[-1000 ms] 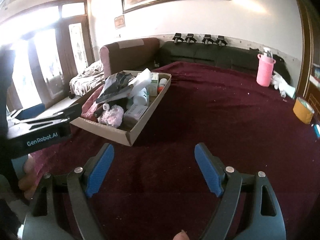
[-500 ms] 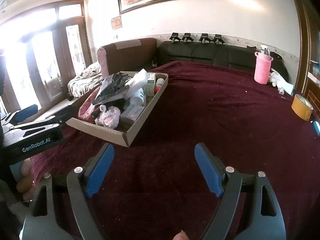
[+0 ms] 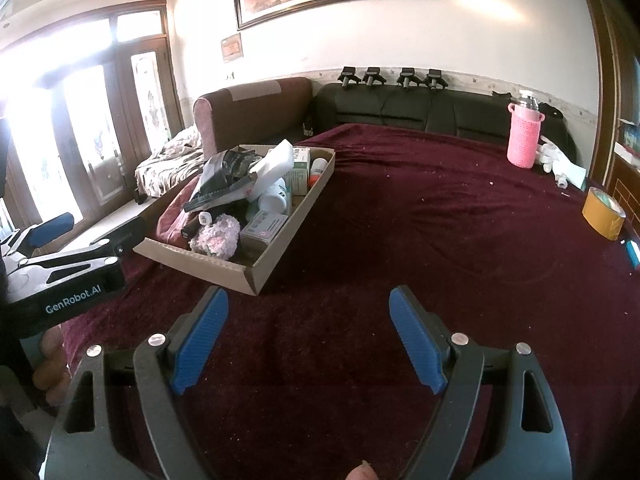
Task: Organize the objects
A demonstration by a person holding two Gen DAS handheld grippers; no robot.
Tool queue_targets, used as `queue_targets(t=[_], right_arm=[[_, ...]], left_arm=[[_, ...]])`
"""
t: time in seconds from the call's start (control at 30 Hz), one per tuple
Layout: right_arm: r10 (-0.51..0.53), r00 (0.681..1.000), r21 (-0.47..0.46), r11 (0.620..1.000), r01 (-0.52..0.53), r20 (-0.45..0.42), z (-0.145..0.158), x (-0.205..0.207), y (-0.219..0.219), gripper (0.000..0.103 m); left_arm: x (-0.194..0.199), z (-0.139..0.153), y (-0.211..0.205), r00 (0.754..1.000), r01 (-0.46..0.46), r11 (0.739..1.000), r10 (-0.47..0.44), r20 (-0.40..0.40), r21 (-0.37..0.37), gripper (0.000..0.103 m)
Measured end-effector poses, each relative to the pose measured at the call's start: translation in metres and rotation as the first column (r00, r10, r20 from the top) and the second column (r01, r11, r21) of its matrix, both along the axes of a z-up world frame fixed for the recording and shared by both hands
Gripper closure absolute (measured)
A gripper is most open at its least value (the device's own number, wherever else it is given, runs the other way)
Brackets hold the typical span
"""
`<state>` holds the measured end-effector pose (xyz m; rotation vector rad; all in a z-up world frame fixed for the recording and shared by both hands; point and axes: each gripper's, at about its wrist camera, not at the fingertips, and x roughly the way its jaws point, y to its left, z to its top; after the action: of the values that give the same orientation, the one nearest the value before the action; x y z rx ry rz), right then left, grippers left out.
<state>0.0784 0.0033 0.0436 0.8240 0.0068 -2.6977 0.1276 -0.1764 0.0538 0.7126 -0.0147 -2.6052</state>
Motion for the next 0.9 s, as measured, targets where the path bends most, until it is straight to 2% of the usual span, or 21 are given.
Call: queue_targets(t=[0.77,0.9], right_arm=[[-0.004,1.0,-0.006,1.0,0.004,0.006,-0.0005,-0.0005,0.0018,0.019],[-0.006,1.0,-0.008,1.0,0.006,0.008,-0.0004,-0.0003,0.0021,0.019]], left_arm=[[0.0019,-0.0019,0.0037,1.0,0.002,1.0,-0.002,0.003,-0.017,0.001],[0.0011,-0.0031,0.003,1.0,-0.004,1.0,0.004,0.024,-0.019,0.001]])
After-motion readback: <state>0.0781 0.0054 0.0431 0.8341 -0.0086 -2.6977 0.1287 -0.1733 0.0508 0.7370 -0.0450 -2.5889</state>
